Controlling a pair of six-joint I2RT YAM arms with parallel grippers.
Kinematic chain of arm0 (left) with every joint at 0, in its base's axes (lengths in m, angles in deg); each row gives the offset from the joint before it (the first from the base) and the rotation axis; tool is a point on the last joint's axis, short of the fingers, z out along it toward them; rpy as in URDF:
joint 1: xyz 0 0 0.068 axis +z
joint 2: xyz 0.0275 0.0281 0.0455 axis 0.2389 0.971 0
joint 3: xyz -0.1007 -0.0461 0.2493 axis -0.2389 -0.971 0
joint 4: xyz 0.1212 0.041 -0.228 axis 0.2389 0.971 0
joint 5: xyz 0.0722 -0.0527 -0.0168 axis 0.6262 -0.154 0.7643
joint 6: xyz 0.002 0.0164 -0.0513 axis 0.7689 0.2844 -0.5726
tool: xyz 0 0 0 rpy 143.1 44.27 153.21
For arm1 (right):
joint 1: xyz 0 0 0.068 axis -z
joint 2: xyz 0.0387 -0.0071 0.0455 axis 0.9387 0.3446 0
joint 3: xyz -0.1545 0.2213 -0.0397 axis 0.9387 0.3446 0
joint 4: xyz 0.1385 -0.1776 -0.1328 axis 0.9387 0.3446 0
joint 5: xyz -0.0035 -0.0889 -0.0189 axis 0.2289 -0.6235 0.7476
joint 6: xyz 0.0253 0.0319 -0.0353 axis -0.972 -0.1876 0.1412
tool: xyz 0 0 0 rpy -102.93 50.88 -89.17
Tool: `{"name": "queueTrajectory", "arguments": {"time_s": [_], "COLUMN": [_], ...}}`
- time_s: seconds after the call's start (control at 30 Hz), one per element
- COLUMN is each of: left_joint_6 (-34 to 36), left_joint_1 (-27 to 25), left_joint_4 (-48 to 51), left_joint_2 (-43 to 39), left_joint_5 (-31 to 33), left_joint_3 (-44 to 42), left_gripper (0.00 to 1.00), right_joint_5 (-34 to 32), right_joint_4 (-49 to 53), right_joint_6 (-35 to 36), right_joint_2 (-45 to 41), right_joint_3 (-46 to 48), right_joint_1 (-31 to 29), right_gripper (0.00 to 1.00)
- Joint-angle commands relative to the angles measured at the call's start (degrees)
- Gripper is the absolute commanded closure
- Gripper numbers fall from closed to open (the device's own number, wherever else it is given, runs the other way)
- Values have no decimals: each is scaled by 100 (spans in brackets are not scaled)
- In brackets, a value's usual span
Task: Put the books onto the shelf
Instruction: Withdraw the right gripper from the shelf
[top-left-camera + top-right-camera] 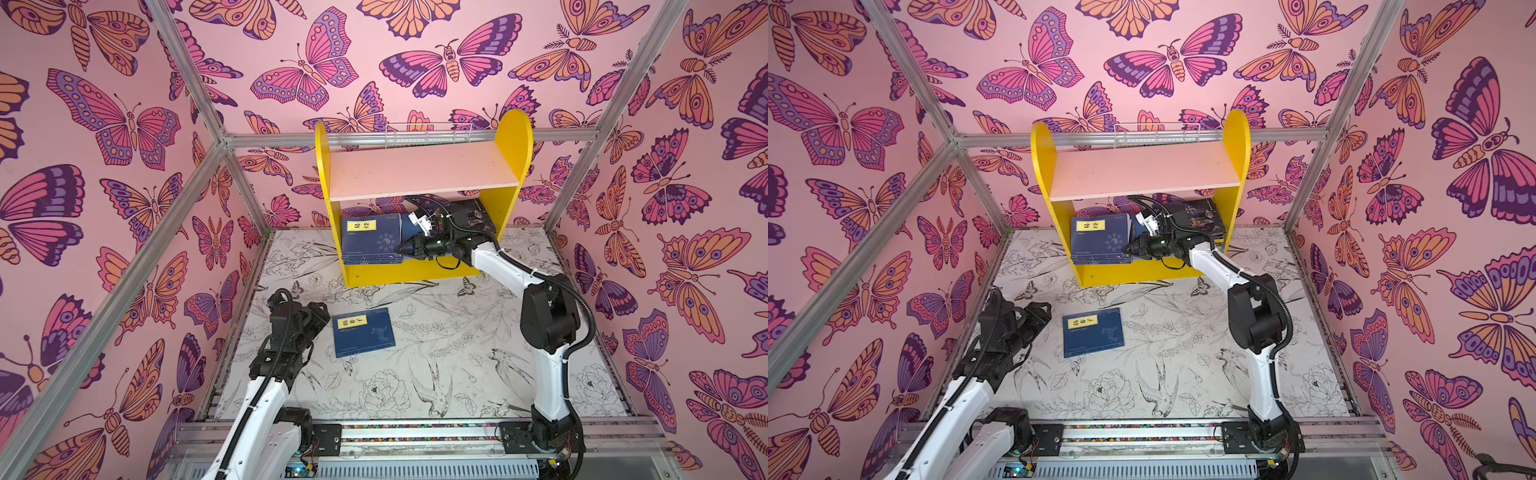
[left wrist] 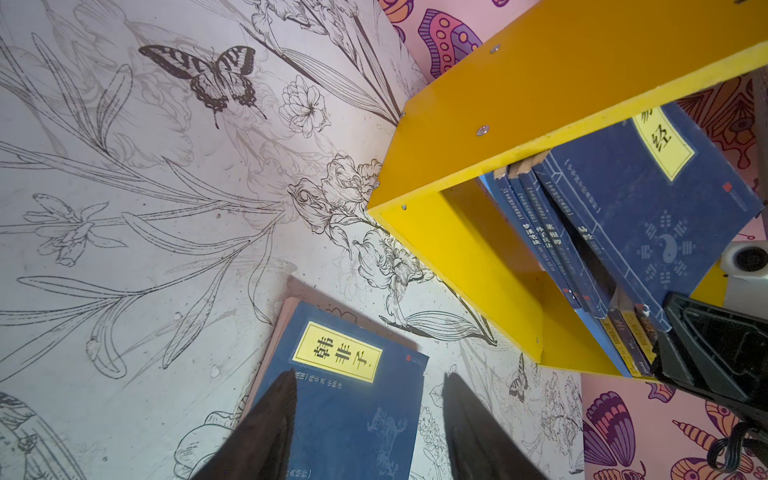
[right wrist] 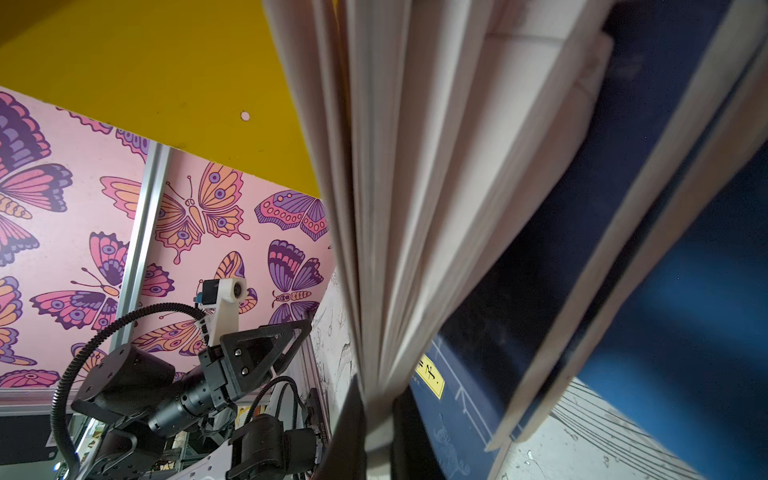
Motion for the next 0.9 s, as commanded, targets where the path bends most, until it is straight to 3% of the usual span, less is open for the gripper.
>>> {"name": "queueTrajectory", "arguments": {"time_s": [0.0,0.57,0.87], "left_joint_6": [82,-76,-14], "left_joint_1": [26,29,30], "left_joint_4": [124,24,-14], "left_joint_2": [16,187,257], "left_joint_5": [-18,-172,-219], "left_joint_3": [64,28,36], "left_gripper": [41,41,41], "right_joint_5": [-147,-2068,-2639], "right_joint_4": [214,1544,1871], "right_joint_6": [246,1002,1482], "right_joint_2": [156,175,-118], "right_joint_3": [-373,-1252,-1348], "right_joint_1": [52,-146,-234], "right_gripper": [100,54,49]}}
